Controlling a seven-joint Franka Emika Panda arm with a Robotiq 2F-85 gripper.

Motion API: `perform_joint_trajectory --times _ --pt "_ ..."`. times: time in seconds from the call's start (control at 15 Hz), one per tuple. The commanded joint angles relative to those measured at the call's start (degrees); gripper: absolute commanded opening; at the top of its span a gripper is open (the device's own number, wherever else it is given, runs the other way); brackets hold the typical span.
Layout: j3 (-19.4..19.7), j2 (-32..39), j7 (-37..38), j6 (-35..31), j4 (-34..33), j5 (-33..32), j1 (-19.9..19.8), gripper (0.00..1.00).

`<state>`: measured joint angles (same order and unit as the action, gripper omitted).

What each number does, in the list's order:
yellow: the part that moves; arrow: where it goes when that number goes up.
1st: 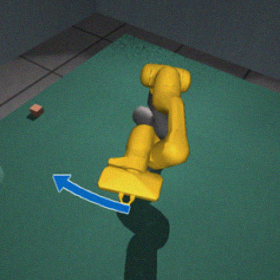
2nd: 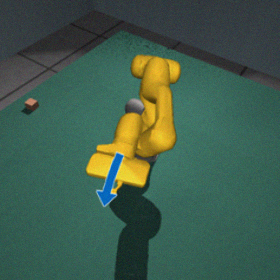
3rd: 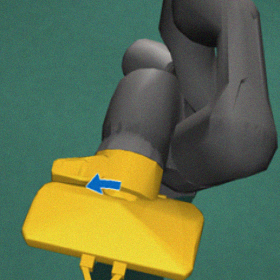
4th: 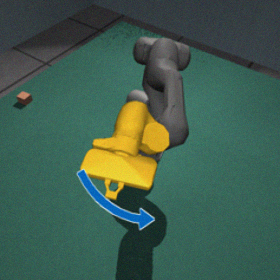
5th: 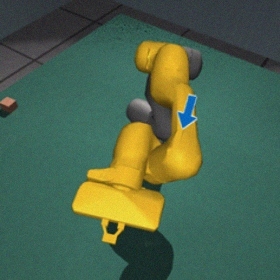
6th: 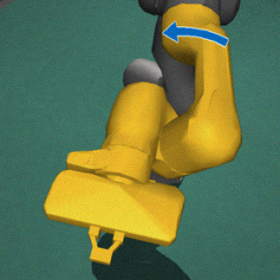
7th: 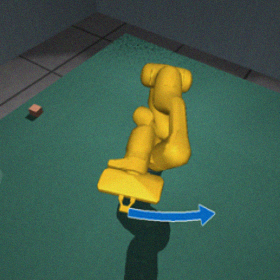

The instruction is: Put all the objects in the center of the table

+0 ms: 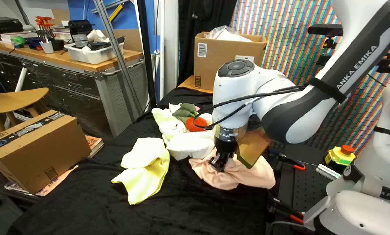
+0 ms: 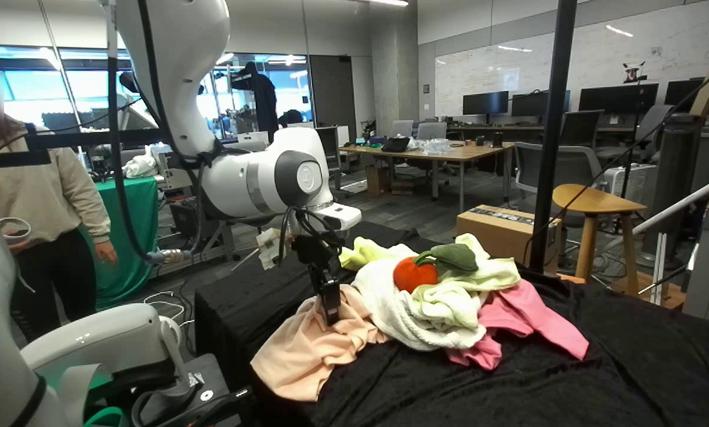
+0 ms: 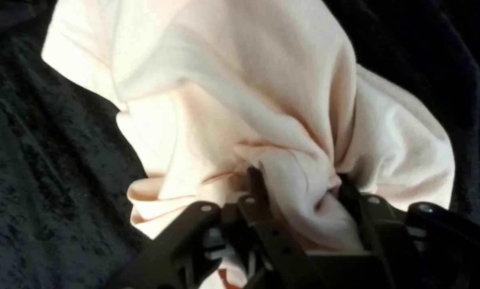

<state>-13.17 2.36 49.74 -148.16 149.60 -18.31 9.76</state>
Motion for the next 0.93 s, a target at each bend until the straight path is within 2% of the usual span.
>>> perform_joint_trajectory --times 0.0,0.2,0.27,0.47,0.87 --pt "1.1 0.1 -1.5 -2.7 -0.4 1.7 0.9 0.08" --pt "1.0 -0.3 -3.3 -4.7 -0.2 4.0 0.9 0.06" --pt "1.0 -0.5 -4.5 -5.6 0.0 5.1 0.8 0.09" --pt "0.9 -1.8 -7.3 -7.2 0.1 7.4 1.0 0.05" --pt "0.3 -5.4 -15.5 -10.2 -0.2 11.0 1.2 0.05"
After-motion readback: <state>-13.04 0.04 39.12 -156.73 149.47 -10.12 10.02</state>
